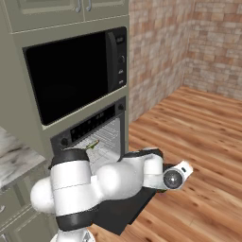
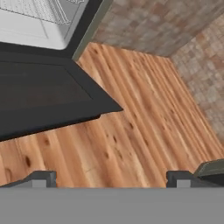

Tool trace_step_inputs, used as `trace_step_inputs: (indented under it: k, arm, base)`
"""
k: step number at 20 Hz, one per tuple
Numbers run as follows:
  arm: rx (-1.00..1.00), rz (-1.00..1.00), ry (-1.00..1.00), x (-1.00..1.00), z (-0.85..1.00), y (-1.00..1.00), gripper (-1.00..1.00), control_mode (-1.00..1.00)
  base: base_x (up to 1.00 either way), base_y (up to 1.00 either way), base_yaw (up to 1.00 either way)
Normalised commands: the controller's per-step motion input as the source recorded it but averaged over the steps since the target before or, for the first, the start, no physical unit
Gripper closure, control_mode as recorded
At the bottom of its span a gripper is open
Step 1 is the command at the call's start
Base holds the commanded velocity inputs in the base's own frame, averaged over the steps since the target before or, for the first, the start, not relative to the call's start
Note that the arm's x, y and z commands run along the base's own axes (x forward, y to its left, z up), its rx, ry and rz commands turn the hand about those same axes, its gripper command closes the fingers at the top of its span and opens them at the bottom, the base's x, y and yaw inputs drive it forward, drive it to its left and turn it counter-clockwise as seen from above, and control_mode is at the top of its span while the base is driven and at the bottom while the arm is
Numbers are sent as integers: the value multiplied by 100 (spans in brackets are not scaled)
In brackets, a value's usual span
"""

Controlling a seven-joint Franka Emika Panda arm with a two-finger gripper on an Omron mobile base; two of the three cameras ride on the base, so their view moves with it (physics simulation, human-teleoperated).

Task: Place the fish on the top rack of the oven, and slide the tray back inside. Close the oven door.

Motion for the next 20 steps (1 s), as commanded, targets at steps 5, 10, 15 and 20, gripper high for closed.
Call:
trace_step_inputs:
  k: [5,10,15,20]
  arm:
    - [15,16,-5,0,-77,-33,-100,-100]
    - [11,27,3,7,-63,-11,-100,-100]
    - [2,37,14,22,-41,-2,-100,-100]
    - [0,30,10,13,-50,1,-100,-100]
  base:
    - [0,0,0]
    - [0,0,0]
    - [0,0,0]
    - [0,0,0]
